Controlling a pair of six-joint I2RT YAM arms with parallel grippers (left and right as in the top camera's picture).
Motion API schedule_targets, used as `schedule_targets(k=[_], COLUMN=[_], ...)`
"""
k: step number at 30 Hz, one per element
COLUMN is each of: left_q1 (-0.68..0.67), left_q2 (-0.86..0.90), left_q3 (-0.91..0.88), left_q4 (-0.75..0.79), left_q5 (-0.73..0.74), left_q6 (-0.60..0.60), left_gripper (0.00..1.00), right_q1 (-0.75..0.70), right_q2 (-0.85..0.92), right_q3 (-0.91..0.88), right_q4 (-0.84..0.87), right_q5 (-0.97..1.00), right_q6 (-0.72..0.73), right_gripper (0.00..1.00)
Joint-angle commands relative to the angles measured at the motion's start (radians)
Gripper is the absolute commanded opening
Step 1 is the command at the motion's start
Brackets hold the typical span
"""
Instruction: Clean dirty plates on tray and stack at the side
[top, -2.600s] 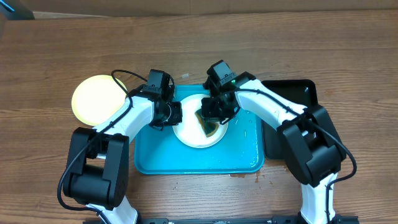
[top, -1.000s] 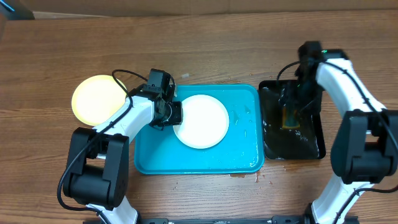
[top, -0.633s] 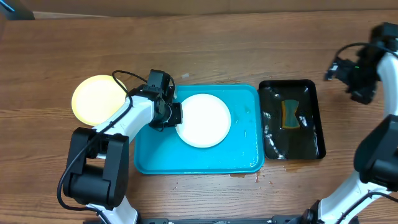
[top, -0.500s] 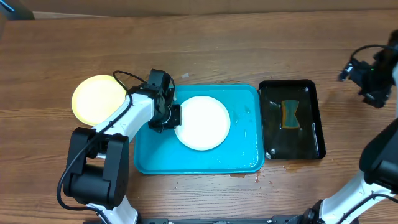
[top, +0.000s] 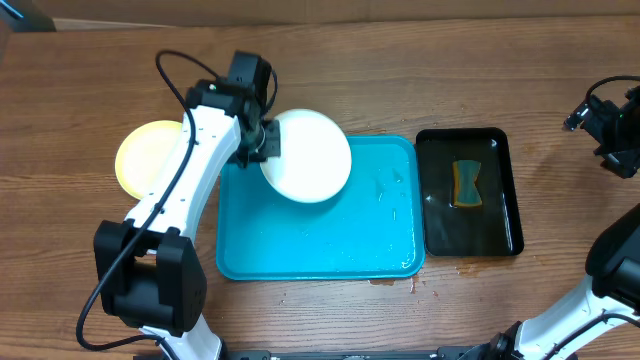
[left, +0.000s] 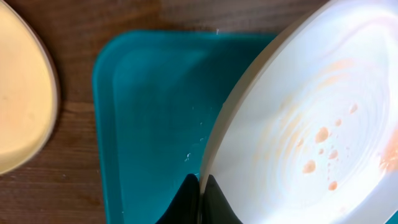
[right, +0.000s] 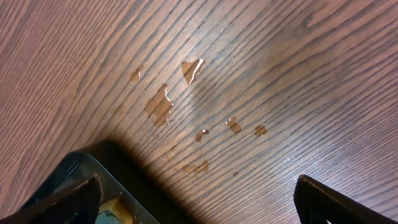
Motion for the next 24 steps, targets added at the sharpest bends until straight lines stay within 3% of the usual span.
schedule_targets(k=[1, 7, 12, 18, 24], left_q1=[-0.032, -0.142, -0.299, -0.531, -0.724], left_q2=[0.009, 0.009, 0.009, 0.018, 0.057], left_q3=[0.105, 0.22, 0.244, 0.243, 0.243], left_q4=[-0.005, 0.031, 0.121, 0.268, 0.371], left_q5=[-0.021, -0.048, -0.161, -0.414, -0.695], left_q6=[-0.007, -0.008, -0.034, -0.02, 0.129], left_gripper=[0.04, 0.04, 0.04, 0.04, 0.04], right_q1=[0.001, 0.001, 0.001, 0.001, 0.001], right_q2=[-0.024, -0.024, -0.024, -0.024, -0.024], right_q3=[0.011, 0.011, 0.011, 0.011, 0.011], right_q4=[0.007, 0.007, 0.007, 0.007, 0.007], right_q5=[-0.004, -0.004, -0.004, -0.004, -0.004], right_q6=[0.003, 0.003, 0.003, 0.003, 0.003], right_gripper=[1.0, 1.0, 1.0, 1.0, 1.0])
